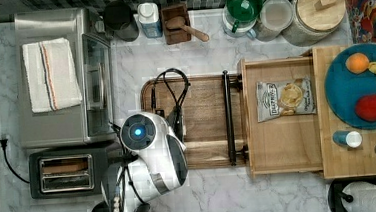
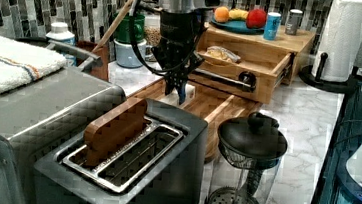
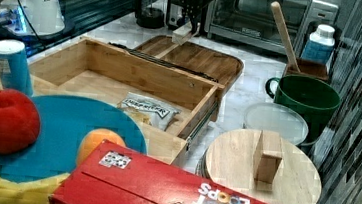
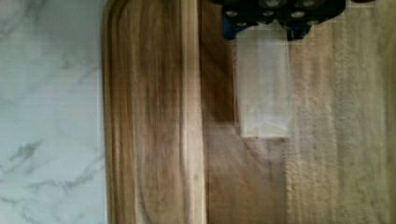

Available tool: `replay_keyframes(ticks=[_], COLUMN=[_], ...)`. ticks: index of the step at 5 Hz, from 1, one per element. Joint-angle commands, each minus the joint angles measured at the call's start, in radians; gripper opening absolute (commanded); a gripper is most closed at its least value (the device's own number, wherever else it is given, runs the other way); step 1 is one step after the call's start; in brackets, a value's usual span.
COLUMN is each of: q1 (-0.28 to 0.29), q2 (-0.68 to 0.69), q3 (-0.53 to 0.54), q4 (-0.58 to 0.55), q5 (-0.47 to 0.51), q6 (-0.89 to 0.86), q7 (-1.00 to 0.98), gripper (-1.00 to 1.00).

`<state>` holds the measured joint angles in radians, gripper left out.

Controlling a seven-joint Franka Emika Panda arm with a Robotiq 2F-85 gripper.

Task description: Place the butter on the board.

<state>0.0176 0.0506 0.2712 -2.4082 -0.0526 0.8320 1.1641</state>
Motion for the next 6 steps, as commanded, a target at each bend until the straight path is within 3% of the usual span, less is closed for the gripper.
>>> replay_keyframes(ticks=[1,2,3,4,6], q1=[0.021,0.019,0.015,-0.028,-0.026], q2=[0.022,0.024,0.022,0.016,0.016], q3=[0.007,0.004,0.003,0.045,0.043], q4=[-0.002,-0.004,-0.01,-0.006,-0.006], q5=[-0.045,-0.046,-0.054,-0.048,-0.047], q6=[0.036,0.026,0.033,0.023,0.023], q7=[0.065,0.054,0.051,0.049,0.049], gripper=[0.8,0.97,1.0,1.0,1.0])
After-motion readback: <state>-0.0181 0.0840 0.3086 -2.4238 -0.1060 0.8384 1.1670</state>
